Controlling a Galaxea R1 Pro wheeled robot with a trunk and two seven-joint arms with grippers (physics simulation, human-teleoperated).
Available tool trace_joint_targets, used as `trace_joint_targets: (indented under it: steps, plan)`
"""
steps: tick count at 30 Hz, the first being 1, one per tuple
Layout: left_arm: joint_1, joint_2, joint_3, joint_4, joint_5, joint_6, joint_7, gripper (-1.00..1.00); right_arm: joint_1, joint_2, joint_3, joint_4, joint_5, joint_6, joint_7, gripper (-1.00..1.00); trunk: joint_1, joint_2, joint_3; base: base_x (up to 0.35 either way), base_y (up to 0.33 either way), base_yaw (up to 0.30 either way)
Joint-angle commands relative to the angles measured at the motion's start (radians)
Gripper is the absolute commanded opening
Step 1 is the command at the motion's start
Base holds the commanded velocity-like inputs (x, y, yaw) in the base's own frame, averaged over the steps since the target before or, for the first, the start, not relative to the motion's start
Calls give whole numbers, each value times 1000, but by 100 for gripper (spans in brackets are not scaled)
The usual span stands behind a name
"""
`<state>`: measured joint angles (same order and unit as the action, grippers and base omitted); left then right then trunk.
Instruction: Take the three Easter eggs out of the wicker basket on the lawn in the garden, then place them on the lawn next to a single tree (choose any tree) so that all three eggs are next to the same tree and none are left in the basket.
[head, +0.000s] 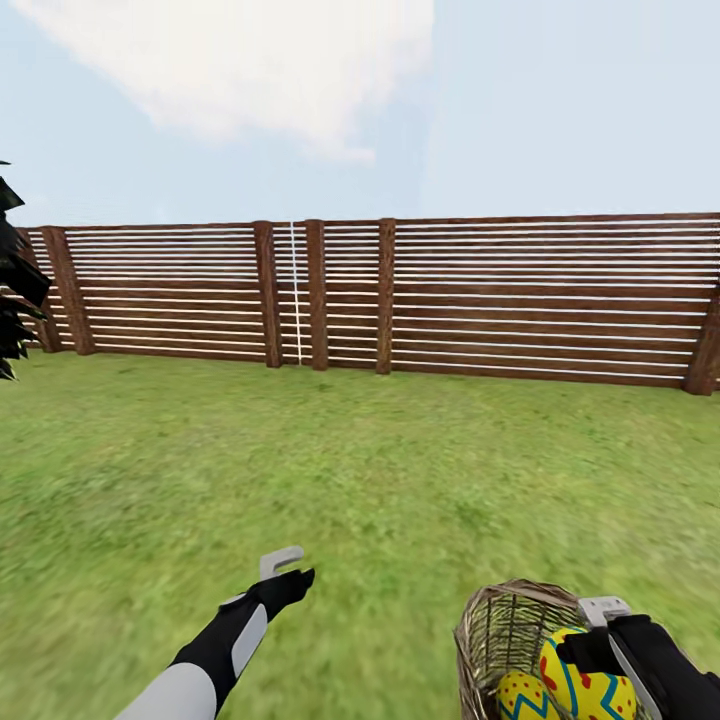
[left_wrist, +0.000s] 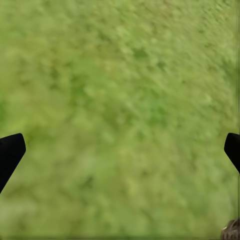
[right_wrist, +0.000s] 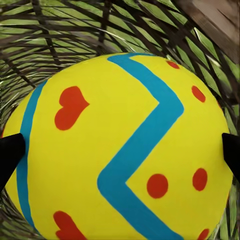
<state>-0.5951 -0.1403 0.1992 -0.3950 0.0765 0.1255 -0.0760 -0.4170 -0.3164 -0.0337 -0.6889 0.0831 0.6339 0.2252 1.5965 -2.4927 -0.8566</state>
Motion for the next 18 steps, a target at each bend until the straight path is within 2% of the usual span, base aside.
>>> trace_joint_targets:
  steps: [1,7,11,18]
  plan:
    - [0,-1,6,-1,8,8,-5,100,0,0,-3,-1,9,4,7,-100,-4,7,2,0,0,0]
    - [0,-6,5,11,6,8,-5,100,0,2,-3,0,9,4,8,-100,-27,49,21,0,0,0]
    - [0,-6,-41,12,8,8,1,100,0,8,-3,0,10,4,7,-100,-42,77,33,0,0,0]
    - [0,-5,-46,12,8,7,2,100,0,9,-3,0,10,3,6,-100,-69,126,55,0,0,0]
